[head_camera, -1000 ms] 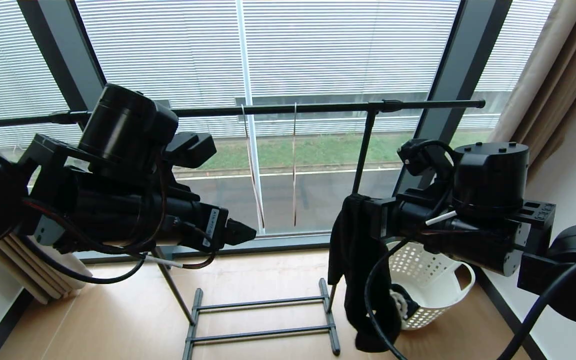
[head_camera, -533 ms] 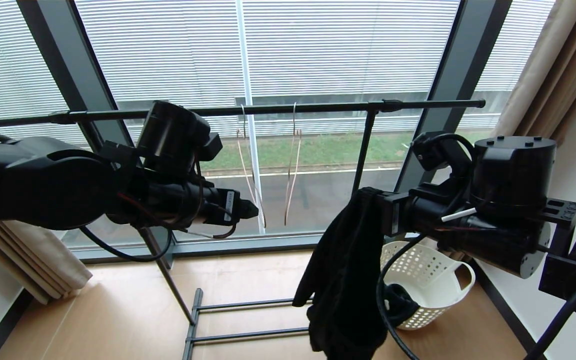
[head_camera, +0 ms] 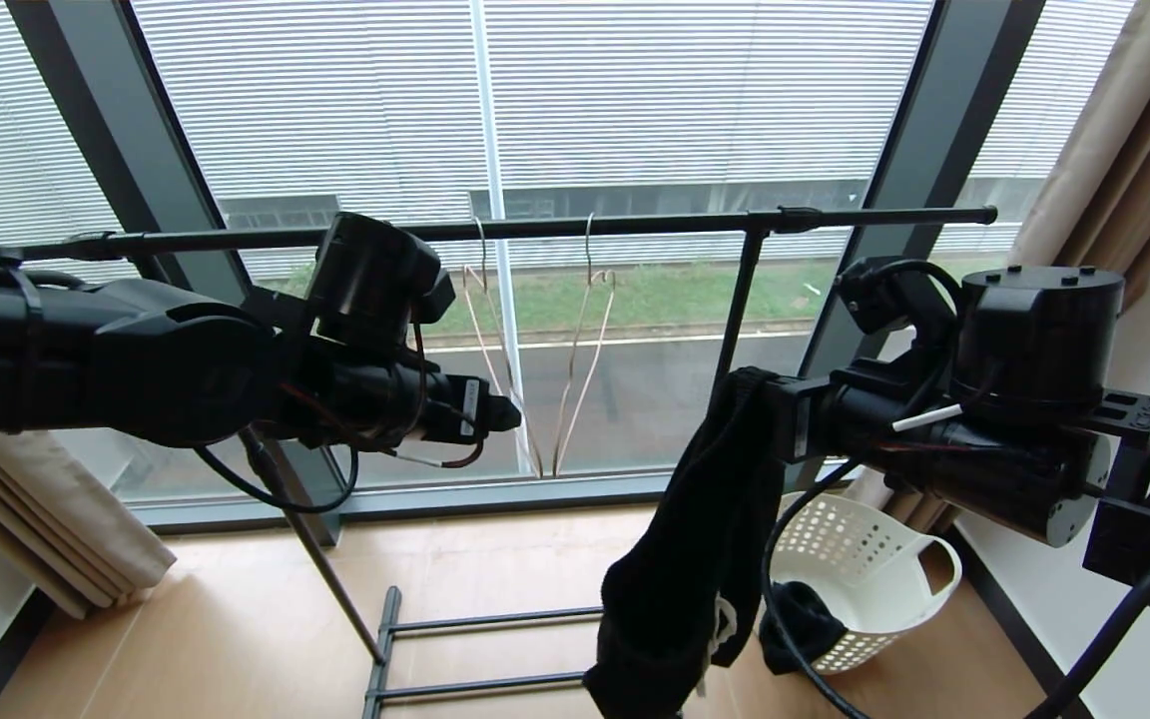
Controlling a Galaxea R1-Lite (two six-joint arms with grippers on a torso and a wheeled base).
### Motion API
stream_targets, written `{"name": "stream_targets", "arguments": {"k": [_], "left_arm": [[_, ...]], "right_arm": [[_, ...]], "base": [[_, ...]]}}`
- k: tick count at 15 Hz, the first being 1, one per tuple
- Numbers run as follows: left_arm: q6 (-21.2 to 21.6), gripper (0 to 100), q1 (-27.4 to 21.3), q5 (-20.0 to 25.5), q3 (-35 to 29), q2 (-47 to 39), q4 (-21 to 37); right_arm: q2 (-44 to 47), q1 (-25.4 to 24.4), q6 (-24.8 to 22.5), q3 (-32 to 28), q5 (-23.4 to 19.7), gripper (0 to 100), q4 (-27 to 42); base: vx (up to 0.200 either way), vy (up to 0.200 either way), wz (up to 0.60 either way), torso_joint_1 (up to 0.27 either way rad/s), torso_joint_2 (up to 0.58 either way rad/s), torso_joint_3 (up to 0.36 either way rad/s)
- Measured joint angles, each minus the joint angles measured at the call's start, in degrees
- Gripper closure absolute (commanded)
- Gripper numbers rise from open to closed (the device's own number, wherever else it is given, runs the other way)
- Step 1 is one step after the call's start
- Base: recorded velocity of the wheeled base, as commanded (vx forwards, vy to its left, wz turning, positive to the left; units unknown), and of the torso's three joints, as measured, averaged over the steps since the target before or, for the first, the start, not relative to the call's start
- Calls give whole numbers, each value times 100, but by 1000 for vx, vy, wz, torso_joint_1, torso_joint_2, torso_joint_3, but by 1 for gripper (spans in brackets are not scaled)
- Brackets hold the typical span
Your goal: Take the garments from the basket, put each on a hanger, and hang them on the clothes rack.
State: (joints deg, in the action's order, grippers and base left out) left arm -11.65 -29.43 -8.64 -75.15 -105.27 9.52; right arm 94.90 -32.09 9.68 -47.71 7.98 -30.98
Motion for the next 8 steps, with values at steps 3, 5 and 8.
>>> {"name": "stream_targets", "arguments": {"k": [3, 5, 8], "left_arm": [[-33, 0, -11, -391, -152, -223, -107], [-112, 0, -15, -496, -401, -441, -107], [-202, 0, -33, -523, -742, -767, -101]], "right_arm": [[-11, 30, -5, 1, -7, 100, -15], [-9, 56, -2, -7, -7, 100, -13], [-9, 63, -2, -11, -9, 100, -11]], "base": [[0, 0, 0, 0, 0, 0], [0, 0, 0, 0, 0, 0], [0, 0, 0, 0, 0, 0]]}}
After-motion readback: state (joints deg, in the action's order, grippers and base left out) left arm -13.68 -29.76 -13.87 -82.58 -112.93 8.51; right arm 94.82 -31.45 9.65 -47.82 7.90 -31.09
